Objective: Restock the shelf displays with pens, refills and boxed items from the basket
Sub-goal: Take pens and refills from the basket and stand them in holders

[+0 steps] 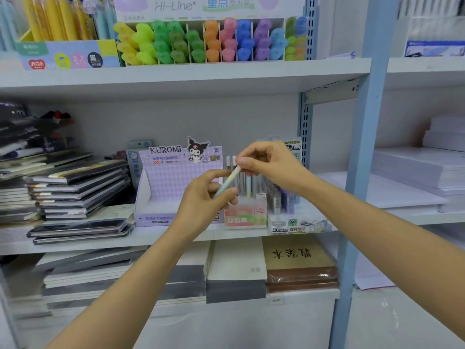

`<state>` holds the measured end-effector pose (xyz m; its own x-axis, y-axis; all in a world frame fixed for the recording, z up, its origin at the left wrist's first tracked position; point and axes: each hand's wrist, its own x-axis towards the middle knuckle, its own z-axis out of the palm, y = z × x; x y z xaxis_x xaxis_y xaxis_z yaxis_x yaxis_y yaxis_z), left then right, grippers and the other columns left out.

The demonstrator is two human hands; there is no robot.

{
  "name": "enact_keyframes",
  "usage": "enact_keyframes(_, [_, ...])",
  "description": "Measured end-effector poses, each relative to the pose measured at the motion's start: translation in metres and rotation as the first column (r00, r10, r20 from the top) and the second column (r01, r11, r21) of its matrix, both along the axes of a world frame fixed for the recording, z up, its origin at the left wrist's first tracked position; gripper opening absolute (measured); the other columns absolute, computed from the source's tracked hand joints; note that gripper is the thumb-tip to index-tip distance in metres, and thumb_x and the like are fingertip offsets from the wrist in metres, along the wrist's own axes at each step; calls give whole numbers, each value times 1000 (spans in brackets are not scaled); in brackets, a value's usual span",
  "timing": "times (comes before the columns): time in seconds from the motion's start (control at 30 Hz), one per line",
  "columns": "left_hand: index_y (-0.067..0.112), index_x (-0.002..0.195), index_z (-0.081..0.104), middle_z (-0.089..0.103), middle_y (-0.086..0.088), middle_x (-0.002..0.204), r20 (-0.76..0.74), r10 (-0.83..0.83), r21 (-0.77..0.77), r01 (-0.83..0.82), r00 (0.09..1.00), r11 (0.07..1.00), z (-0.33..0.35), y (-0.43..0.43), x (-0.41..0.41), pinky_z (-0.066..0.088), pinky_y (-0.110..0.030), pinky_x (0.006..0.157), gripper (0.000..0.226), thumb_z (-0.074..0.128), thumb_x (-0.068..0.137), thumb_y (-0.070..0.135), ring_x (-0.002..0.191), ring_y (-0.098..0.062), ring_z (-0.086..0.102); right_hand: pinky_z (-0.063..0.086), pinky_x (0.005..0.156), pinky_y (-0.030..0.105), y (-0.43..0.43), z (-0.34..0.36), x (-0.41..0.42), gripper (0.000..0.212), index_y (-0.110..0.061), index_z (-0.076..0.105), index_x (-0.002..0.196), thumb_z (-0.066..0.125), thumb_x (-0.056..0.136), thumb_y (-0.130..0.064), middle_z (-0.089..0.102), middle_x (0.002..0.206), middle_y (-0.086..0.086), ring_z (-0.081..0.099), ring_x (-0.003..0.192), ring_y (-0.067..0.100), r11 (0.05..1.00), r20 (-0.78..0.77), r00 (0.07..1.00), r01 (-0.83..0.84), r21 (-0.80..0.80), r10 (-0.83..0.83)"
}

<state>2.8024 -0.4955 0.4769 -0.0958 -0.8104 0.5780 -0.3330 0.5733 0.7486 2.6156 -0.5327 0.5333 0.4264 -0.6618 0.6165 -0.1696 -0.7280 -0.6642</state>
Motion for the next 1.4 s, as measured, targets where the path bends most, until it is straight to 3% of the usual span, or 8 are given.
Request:
enact_keyframes(0.13, [12, 93, 70, 73, -3, 71, -354, 11, 85, 20, 935, 996, 1, 3, 12, 53, -20, 62, 8, 70, 85, 10, 62, -13, 64, 56, 70, 21, -4, -1, -25, 14, 0, 68, 100, 65, 89, -8, 72, 80, 5, 67, 71, 12, 993, 169, 984, 33, 112, -52])
enact_keyframes(0.27, [10, 90, 73, 72, -1, 76, -656, -53, 89, 147, 753, 985, 7, 7, 5, 55, -19, 71, 23, 73, 71, 23, 70, -11, 65, 56, 83, 36, -2, -11, -34, 14, -6, 71, 98, 69, 86, -13, 74, 88, 10, 68, 80, 23, 979, -17, 1000, 14, 205, -11])
enact_keyframes(0.37, [12, 91, 74, 71, -2, 87, -686, -51, 48, 116, 726, 992, 12, 8, -3, 55, -24, 80, 25, 74, 71, 27, 83, -12, 67, 50, 83, 40, 3, -16, -31, 15, -12, 75, 96, 71, 85, -22, 71, 91, 16, 61, 82, 34, 983, -140, 990, 42, 177, -17])
enact_keyframes(0.6, [17, 94, 73, 75, -1, 87, -347, 45, -222, -129, 937, 967, 21, 5, -25, 56, -26, 77, 11, 72, 85, 10, 83, -15, 72, 55, 76, 25, 21, 14, -1, 26, -25, 69, 116, 65, 91, -29, 70, 95, -16, 62, 82, -1, 1000, -7, 1000, -10, -13, 10])
enact_keyframes(0.8, [19, 120, 65, 71, 9, 107, -105, 221, -341, -243, 970, 908, 15, 5, -29, 53, -26, 89, 27, 63, 93, 19, 99, -7, 66, 53, 70, 23, 15, 22, 10, 13, -7, 72, 100, 63, 93, -12, 71, 87, 3, 66, 77, 10, 978, 94, 991, 110, -175, -95])
enact_keyframes(0.93, [15, 142, 46, 48, 0, 145, 359, 385, -373, -247, 850, 894, -18, -2, -14, 30, -30, 113, 49, 59, 95, 23, 135, -16, 42, 52, 66, 27, -6, 19, -3, 9, -9, 68, 93, 59, 94, -8, 71, 86, 14, 63, 69, 14, 949, 297, 927, 281, -143, -230])
enact_keyframes(1.03, [10, 148, 35, 33, -5, 155, 571, 400, -404, -178, 717, 897, -42, -8, -6, 14, -27, 117, 60, 58, 94, 21, 147, -19, 21, 55, 64, 27, -23, 6, -5, 10, -4, 68, 94, 59, 94, -9, 70, 86, 16, 61, 65, 15, 932, 231, 918, 351, -93, -323])
enact_keyframes(1.4, [8, 153, 22, 25, -6, 159, 620, 435, -463, -144, 653, 875, -52, -11, -2, 10, -24, 117, 70, 57, 93, 17, 150, -18, 11, 57, 66, 23, -50, -12, 9, 13, 2, 68, 96, 57, 95, -6, 70, 84, 16, 65, 69, 18, 933, -40, 935, 347, -97, -352])
